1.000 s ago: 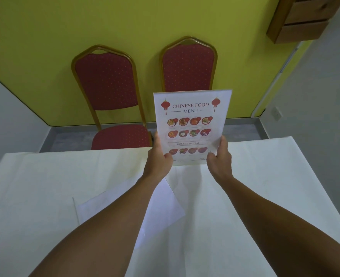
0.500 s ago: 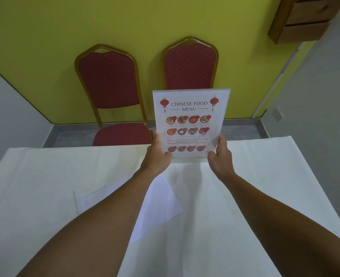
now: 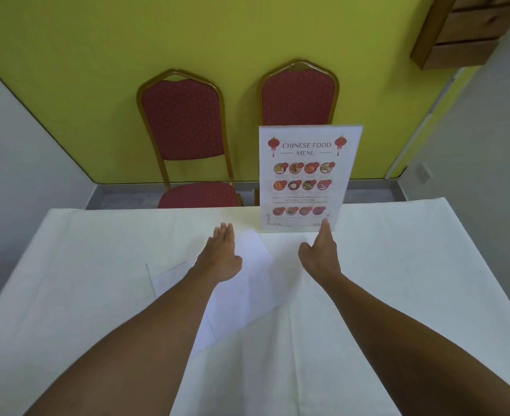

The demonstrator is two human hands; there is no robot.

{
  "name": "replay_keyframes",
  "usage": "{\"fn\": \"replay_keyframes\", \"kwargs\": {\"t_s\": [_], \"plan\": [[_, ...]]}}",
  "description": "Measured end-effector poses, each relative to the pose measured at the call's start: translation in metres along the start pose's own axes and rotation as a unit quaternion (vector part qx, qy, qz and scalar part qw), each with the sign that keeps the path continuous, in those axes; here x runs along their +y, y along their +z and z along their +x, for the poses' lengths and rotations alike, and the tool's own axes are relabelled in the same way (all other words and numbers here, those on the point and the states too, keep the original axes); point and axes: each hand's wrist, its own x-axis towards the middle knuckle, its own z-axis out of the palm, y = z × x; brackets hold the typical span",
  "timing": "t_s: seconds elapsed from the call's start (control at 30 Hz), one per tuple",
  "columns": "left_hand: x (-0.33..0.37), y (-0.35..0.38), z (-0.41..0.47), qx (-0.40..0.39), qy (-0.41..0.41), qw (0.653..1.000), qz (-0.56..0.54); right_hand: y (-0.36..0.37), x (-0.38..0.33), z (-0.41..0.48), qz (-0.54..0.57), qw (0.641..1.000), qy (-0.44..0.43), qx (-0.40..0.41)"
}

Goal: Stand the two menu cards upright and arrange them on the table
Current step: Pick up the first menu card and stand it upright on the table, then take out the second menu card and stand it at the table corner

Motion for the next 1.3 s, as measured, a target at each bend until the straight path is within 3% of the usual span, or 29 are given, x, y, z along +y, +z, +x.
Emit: {"fn": "replay_keyframes", "kwargs": {"t_s": [0.23, 0.33, 0.57, 0.77, 1.03, 1.2, 1.3], "plan": [[-0.065, 0.014, -0.012, -0.039, 0.017, 0.996, 0.080, 0.059, 0.002, -0.036, -0.113, 0.984, 0.063, -0.124], [-0.087, 0.018, -0.011, -0.063, 0.020, 0.994, 0.091, 0.081, 0.002, -0.049, -0.130, 0.979, 0.060, -0.143], [-0.113, 0.033, -0.009, -0.074, 0.034, 0.993, 0.086, 0.111, -0.004, -0.058, -0.122, 0.989, 0.055, -0.058], [-0.117, 0.038, -0.012, -0.048, 0.048, 0.996, 0.061, 0.115, -0.018, -0.049, -0.145, 0.984, 0.094, -0.040], [-0.119, 0.022, -0.007, -0.030, 0.058, 0.996, 0.056, 0.096, -0.028, -0.037, -0.075, 0.990, 0.122, -0.002], [-0.111, -0.014, 0.008, -0.007, 0.048, 0.988, -0.145, 0.103, -0.057, -0.045, -0.057, 0.994, 0.082, 0.037], [-0.107, -0.033, 0.016, 0.023, 0.041, 0.982, -0.185, 0.107, -0.074, -0.052, -0.027, 0.997, 0.050, 0.043]]}}
